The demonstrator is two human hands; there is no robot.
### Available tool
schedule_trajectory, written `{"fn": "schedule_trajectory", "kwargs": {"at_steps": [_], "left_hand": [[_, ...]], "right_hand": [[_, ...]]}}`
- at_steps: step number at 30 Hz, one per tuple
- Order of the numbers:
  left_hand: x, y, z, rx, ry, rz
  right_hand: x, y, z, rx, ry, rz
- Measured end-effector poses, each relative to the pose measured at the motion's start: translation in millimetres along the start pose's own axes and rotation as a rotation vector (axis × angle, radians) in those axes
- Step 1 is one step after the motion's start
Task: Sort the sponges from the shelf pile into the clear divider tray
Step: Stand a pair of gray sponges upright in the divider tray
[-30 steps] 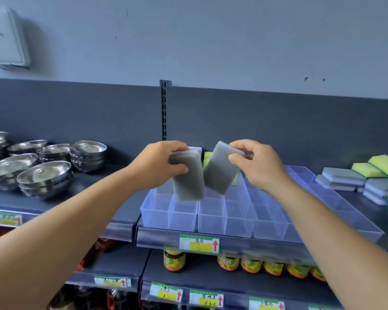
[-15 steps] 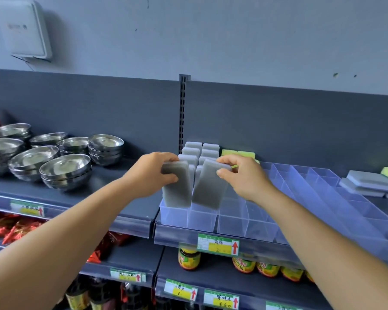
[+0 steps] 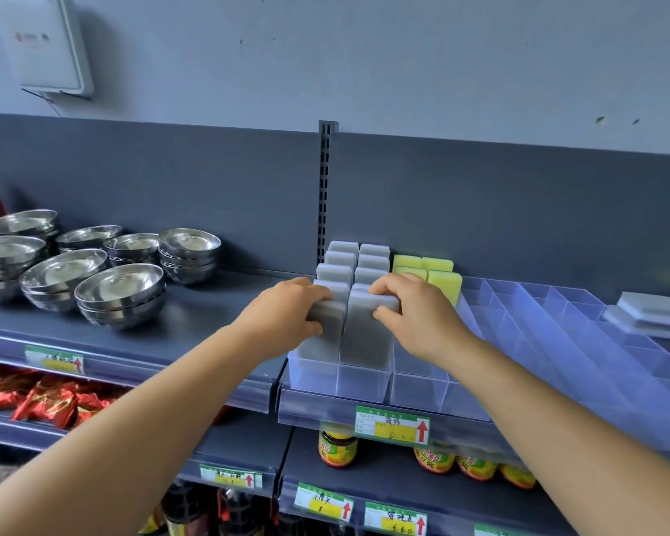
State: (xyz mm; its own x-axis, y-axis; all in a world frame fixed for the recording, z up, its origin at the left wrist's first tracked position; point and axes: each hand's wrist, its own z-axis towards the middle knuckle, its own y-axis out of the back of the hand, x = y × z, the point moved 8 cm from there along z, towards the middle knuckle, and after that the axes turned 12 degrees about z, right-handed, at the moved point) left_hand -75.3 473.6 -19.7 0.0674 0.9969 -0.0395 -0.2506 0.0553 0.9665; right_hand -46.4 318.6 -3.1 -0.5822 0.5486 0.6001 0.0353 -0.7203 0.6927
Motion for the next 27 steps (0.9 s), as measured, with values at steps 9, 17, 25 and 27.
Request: {"fn": "schedule_trajectory", "kwargs": {"at_steps": [9, 17, 25, 27], "left_hand": [[-4.4, -8.6, 2.6, 0.022, -0.018, 0.144], [-10.2, -3.3, -2.4, 0.032, -0.035, 0.207], [-78.7, 12.3, -0.5, -0.056, -0.189, 0.181], [-102.2, 10.2, 2.9, -0.061, -0.24, 0.181]], "right_hand": [[-15.2, -25.4, -4.0, 0.164, -0.109, -0.182], [-7.5, -19.8, -14.6, 0.215, -0.124, -0.28], [-22.4, 20.2, -48.4, 0.178, -0.161, -0.348], [-34.7, 36.5, -57.3, 0.158, -0.196, -0.349]]}}
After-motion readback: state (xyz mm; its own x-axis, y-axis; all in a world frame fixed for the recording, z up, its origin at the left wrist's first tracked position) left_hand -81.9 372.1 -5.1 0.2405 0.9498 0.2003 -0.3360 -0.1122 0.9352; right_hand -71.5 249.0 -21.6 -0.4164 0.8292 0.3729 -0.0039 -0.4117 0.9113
